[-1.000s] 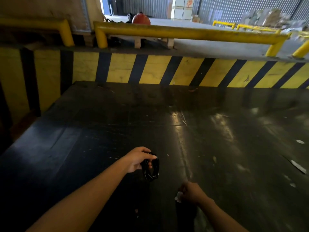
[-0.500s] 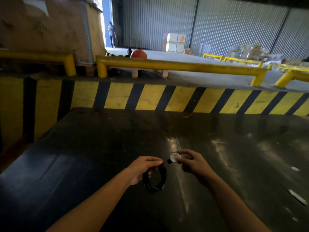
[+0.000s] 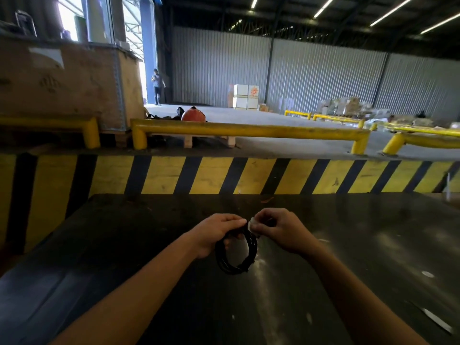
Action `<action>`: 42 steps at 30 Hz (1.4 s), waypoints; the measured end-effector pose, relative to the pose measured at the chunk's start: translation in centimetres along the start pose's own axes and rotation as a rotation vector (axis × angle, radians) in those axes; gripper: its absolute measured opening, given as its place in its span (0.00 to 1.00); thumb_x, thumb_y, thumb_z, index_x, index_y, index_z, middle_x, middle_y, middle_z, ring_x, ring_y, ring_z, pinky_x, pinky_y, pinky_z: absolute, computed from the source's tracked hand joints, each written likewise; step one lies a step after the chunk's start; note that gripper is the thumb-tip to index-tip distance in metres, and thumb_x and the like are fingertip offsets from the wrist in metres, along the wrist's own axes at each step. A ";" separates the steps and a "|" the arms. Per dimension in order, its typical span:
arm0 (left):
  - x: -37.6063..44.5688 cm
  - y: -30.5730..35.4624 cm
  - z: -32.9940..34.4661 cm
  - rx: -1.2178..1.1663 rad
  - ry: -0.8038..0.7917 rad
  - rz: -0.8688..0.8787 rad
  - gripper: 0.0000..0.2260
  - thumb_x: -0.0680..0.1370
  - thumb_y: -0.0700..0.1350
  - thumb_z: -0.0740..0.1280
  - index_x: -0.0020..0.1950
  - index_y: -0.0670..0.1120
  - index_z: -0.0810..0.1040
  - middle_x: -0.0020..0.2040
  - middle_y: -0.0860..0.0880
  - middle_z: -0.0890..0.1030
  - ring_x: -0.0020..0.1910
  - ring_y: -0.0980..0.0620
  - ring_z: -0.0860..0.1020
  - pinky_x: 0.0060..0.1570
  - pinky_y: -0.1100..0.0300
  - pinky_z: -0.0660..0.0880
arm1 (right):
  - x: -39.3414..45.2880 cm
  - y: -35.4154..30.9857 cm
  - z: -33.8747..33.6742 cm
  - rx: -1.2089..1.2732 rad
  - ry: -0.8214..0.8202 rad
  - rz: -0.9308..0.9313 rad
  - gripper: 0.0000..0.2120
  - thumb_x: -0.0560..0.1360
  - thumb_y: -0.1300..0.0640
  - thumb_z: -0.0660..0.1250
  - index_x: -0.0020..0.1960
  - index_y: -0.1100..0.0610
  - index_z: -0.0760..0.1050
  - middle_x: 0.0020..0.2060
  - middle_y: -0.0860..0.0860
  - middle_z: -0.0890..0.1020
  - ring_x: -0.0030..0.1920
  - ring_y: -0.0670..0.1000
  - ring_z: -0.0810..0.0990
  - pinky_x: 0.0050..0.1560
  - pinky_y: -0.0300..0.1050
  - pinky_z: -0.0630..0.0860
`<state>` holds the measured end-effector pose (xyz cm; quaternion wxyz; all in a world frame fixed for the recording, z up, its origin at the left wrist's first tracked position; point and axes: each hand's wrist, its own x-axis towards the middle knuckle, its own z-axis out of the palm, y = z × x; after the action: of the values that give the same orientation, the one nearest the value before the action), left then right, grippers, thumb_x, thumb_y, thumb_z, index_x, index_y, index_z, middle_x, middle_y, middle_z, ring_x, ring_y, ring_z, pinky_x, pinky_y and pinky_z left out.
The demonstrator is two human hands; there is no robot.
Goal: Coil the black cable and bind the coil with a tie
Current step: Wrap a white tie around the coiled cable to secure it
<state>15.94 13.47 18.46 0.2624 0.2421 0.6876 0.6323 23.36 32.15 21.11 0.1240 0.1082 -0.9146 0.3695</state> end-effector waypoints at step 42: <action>-0.9 6.5 0.4 0.050 0.263 -0.023 0.19 0.74 0.55 0.69 0.56 0.41 0.74 0.34 0.49 0.76 0.21 0.59 0.66 0.18 0.67 0.63 | -1.6 -2.7 -1.1 0.159 0.409 -0.074 0.04 0.77 0.53 0.62 0.43 0.49 0.74 0.35 0.46 0.81 0.36 0.38 0.80 0.33 0.28 0.73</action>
<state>16.86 13.68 24.94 0.1711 0.1555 0.7345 0.6381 25.79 31.18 23.15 0.3116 0.0739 -0.8338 0.4498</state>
